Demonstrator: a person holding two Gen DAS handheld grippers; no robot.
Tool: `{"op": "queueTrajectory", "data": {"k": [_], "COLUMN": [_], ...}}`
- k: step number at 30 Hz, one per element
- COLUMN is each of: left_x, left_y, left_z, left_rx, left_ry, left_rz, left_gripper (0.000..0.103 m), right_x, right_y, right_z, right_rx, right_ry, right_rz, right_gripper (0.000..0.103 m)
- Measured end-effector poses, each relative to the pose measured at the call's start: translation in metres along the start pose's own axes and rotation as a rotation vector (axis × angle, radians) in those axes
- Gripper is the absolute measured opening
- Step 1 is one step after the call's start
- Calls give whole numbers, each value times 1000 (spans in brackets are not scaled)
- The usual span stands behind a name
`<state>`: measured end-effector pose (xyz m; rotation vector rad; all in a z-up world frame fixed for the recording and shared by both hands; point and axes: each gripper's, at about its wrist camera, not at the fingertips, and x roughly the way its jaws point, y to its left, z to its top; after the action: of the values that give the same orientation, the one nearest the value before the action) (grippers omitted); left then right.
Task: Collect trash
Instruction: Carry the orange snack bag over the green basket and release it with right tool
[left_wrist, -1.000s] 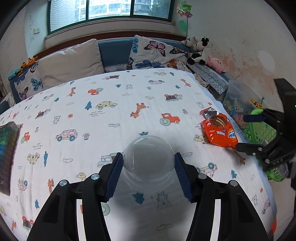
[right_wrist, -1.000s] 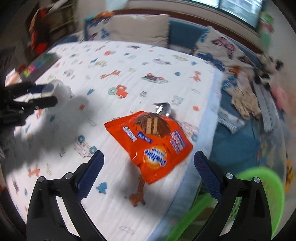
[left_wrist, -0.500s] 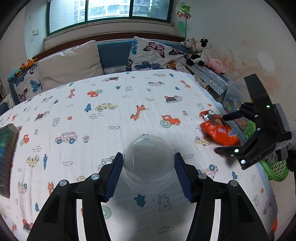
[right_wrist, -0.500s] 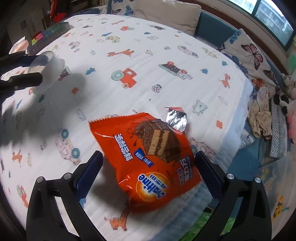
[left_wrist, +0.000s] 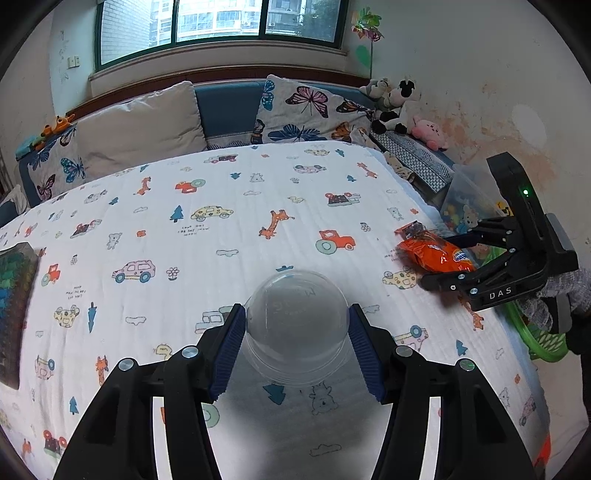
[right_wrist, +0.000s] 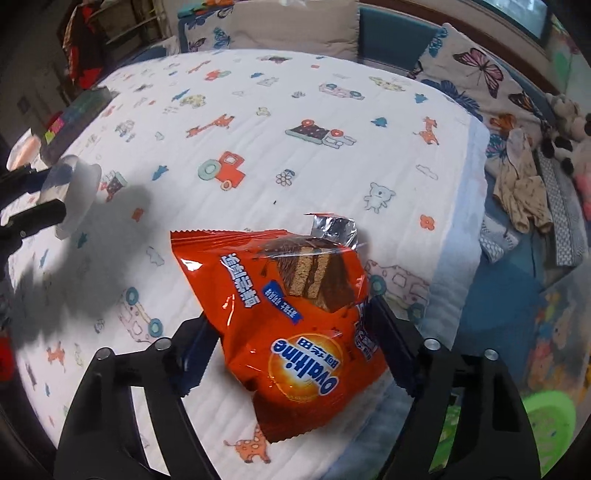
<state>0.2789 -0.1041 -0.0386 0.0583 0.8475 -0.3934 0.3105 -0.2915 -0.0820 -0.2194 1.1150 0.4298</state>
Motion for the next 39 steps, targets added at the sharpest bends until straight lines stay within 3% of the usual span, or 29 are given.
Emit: {"op": "queueTrajectory", "data": {"k": [7, 18, 29, 39], "left_x": [-9, -39, -59, -57], "left_y": [-5, -39, -105, -167], "left_z": [-2, -8, -9, -6], "left_rx": [2, 59, 150, 221], "left_ry": [-11, -55, -79, -59], "left_rz": [-14, -80, -191, -272], "left_gripper": [55, 55, 55, 55], "right_x": [-20, -87, -167, -193], "right_y": [11, 19, -27, -79], "right_z": [-14, -63, -142, -206], "right_rx": [42, 187, 407, 623], "right_ry": [-61, -182, -258, -295], "right_rz": [17, 9, -151, -222], "right_gripper": [63, 63, 63, 69]}}
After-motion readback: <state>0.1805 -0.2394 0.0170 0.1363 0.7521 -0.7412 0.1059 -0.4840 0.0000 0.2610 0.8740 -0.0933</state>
